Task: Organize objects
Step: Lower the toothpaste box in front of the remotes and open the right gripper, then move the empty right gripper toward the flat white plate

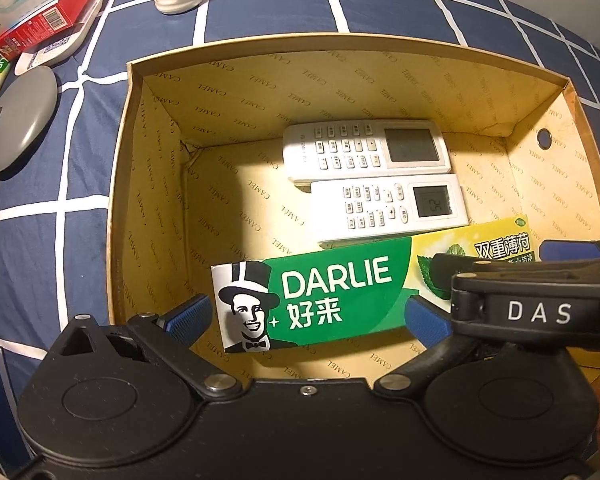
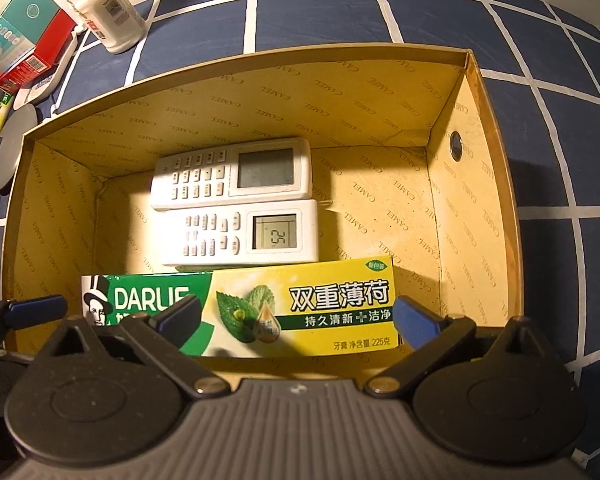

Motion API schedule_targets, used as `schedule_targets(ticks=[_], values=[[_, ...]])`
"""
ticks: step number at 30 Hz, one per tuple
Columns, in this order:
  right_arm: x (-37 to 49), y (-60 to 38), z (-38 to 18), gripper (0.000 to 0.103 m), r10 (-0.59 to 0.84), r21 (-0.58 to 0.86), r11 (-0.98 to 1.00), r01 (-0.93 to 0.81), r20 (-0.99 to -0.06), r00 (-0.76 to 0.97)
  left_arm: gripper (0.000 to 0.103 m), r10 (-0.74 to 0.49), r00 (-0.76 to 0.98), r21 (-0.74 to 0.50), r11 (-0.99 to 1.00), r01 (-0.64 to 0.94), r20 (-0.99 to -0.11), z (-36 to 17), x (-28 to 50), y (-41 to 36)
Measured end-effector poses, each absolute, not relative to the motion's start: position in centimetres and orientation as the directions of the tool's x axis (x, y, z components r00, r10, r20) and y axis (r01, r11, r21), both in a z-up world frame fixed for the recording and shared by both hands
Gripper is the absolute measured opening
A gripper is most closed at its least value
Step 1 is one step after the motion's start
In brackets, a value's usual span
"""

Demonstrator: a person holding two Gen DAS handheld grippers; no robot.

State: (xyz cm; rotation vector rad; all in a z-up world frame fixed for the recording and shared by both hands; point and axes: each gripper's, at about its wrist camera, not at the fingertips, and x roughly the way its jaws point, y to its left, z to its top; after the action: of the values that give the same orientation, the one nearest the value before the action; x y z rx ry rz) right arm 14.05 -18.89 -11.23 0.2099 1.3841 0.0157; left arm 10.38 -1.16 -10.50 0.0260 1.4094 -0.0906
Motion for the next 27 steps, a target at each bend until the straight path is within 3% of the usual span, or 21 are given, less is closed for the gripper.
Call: schedule_targets(ticks=[27], values=[[8.4,-22.8,-4.4,0.103,0.19,0.239,0.965,0.11,-0.922,0.339,0.103,-0.081,0.285,-0.08,0.997,0.015,-0.955,-4.7,4.0,-2.9]])
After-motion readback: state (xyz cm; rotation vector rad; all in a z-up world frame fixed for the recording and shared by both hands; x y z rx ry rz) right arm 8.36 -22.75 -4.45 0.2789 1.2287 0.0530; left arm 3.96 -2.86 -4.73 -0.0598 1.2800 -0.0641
